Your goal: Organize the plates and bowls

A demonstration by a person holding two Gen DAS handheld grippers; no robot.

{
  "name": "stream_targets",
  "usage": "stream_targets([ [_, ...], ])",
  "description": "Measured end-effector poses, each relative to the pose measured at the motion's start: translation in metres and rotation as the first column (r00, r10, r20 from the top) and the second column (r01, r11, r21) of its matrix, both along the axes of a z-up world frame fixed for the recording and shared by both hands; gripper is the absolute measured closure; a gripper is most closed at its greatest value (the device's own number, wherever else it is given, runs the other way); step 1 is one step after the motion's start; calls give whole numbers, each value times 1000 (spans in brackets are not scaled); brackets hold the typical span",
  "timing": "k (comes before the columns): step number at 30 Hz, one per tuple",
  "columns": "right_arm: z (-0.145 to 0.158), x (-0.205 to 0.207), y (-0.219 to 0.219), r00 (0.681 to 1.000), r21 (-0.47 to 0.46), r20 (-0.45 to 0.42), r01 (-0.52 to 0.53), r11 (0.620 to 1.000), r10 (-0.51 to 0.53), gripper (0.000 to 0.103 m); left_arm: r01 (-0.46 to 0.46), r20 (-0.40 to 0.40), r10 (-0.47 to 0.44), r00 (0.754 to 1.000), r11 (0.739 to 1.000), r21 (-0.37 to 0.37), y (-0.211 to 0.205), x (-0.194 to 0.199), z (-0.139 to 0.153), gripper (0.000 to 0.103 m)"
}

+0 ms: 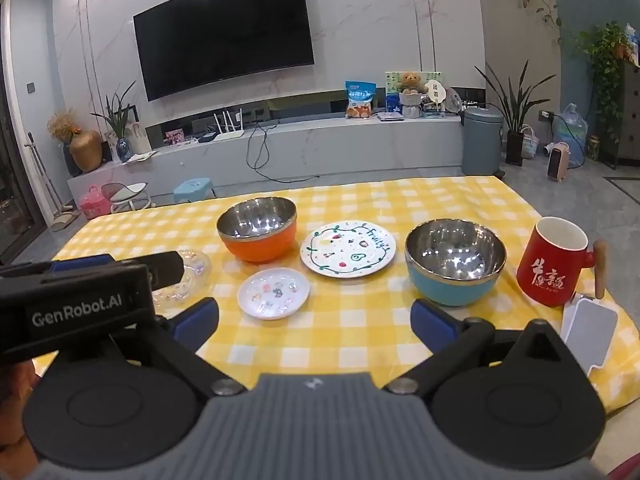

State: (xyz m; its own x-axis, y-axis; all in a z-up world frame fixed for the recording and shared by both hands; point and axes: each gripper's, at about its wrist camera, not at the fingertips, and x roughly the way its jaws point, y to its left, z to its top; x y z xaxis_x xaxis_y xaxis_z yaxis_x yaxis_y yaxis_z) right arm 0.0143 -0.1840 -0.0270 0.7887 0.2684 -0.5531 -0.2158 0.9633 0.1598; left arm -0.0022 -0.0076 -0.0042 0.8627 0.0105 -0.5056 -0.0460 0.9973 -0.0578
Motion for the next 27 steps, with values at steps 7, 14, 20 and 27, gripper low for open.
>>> stream_targets([
  [7,-1,2,0,1000,-2,-4,3,1000,-3,3,-2,-30,2,1000,1000,4,-1,0,-2,29],
  [14,-5,3,4,1000,-26,-13,4,1000,-4,4,-3,-63,5,998,999,34,-3,2,-5,29],
  [20,-9,4,4,1000,-28,-30,8,1000,-9,4,-10,-84,13,996,999,40,-5,3,-8,29],
  [27,-12,6,4,999,-30,-46,3,1000,-5,4,-8,-101,12,995,999,39,-5,5,-10,29],
])
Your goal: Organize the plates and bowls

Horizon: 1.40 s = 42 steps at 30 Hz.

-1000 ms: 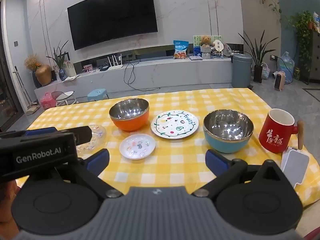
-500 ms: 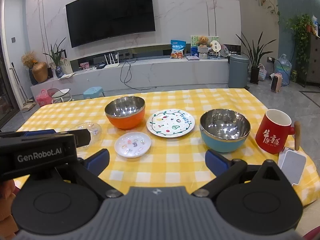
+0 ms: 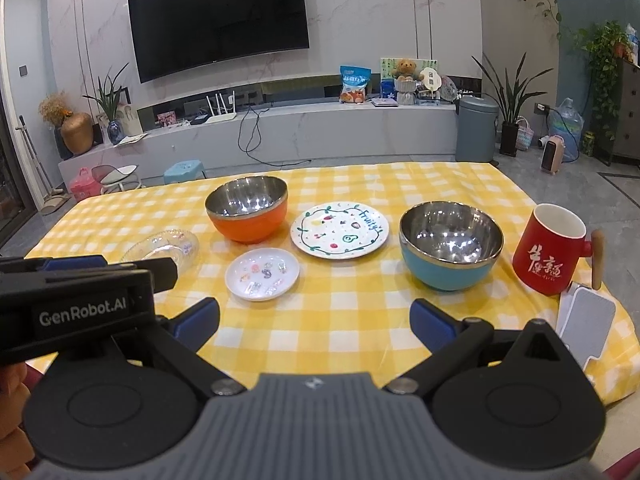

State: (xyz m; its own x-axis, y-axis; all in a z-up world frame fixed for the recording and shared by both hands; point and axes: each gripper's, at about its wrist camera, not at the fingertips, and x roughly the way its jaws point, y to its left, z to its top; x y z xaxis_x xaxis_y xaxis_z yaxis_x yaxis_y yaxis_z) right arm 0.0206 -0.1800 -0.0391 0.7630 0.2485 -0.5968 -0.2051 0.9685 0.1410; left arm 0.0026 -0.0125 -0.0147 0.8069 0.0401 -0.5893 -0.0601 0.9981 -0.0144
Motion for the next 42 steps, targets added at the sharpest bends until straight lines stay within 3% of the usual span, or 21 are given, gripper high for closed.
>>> stream_targets([
  [15,-5,0,3,1000,-14,-17,-18,1000,18,4,31,-32,-32,999,999,-31,-3,3,-6,29],
  [42,-8,1,2,999,-18,-31,-16,1000,16,4,16,-42,-16,999,1000,-20,-7,4,-8,28],
])
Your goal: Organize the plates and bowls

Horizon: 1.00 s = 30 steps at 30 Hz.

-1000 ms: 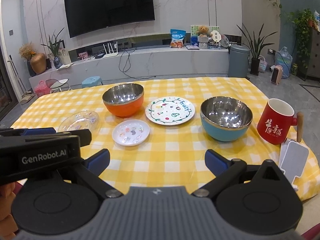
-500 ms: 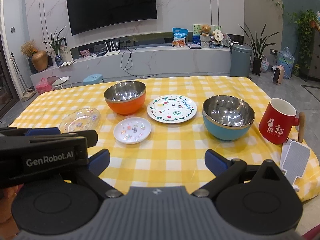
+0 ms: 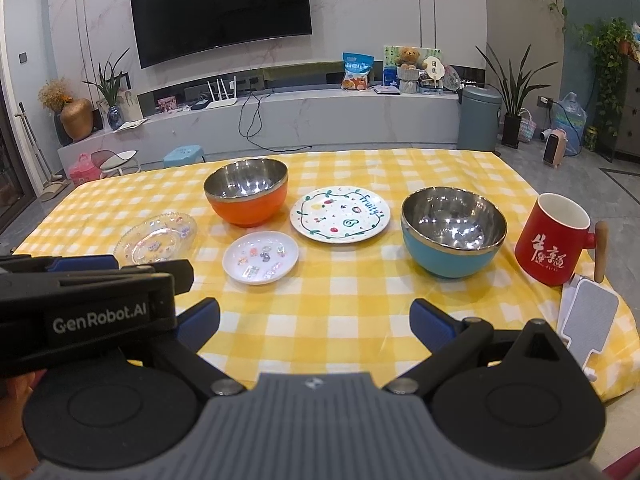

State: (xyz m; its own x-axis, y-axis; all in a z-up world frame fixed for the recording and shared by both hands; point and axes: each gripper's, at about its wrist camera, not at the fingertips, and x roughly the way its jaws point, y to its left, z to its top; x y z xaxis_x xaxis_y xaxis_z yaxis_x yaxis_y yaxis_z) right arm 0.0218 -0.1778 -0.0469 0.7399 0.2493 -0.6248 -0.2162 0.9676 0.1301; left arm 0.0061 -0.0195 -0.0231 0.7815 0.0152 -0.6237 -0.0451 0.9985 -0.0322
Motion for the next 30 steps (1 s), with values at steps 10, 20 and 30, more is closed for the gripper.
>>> stream_targets([
  [10,-1,-1,2,1000,-4,10,-11,1000,11,4,4,14,-5,1000,1000,26,-1,-3,1,28],
  [20,28,-9,7,997,-53,78,-22,998,27,4,-22,71,23,997,1000,-16,22,-13,27,28],
  [30,71,-1,5,999,166,38,-33,986,27,4,-218,96,219,971,976,-22,92,-20,48,28],
])
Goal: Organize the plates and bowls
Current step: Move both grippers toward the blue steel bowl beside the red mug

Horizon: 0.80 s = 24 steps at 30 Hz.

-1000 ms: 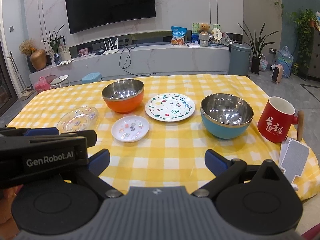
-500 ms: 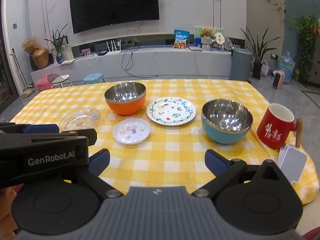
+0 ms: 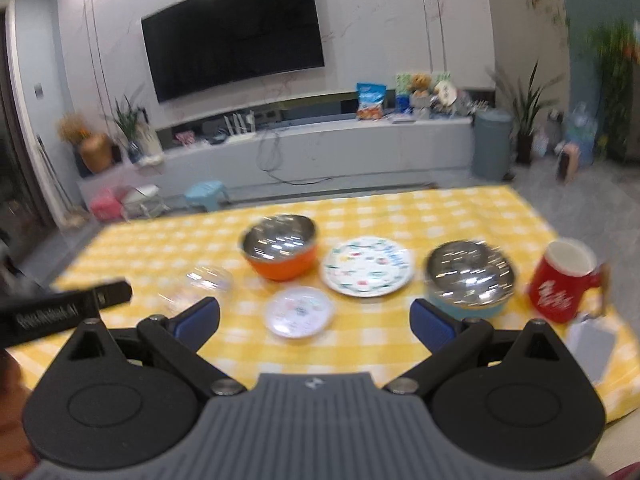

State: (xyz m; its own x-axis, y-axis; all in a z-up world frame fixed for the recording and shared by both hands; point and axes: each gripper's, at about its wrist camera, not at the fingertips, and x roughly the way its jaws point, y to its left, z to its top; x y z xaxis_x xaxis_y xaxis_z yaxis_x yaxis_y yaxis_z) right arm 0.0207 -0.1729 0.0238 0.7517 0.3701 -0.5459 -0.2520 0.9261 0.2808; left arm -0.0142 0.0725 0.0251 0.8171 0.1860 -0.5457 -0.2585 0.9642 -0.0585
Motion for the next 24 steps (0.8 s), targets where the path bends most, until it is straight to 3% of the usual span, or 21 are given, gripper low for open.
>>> stream_targets([
  [4,14,6,18,997,107,-44,-62,992,67,4,-109,-41,109,993,994,7,33,4,-5,28],
  [8,20,12,53,985,108,-67,-149,983,157,4,-208,-78,209,975,978,17,68,1,-11,28],
  [11,17,16,82,969,116,-93,-219,969,230,4,-251,-104,246,964,967,-39,98,-2,-16,28],
  [13,15,20,101,953,132,-119,-262,956,278,4,-257,-138,244,960,963,-87,117,-2,-21,28],
  [19,-3,42,150,925,110,-174,-323,940,338,4,-243,-275,211,938,966,-89,148,12,-43,28],
  [24,-39,68,181,889,87,-284,-348,933,359,9,-216,-326,133,936,948,-234,156,24,-66,29],
])
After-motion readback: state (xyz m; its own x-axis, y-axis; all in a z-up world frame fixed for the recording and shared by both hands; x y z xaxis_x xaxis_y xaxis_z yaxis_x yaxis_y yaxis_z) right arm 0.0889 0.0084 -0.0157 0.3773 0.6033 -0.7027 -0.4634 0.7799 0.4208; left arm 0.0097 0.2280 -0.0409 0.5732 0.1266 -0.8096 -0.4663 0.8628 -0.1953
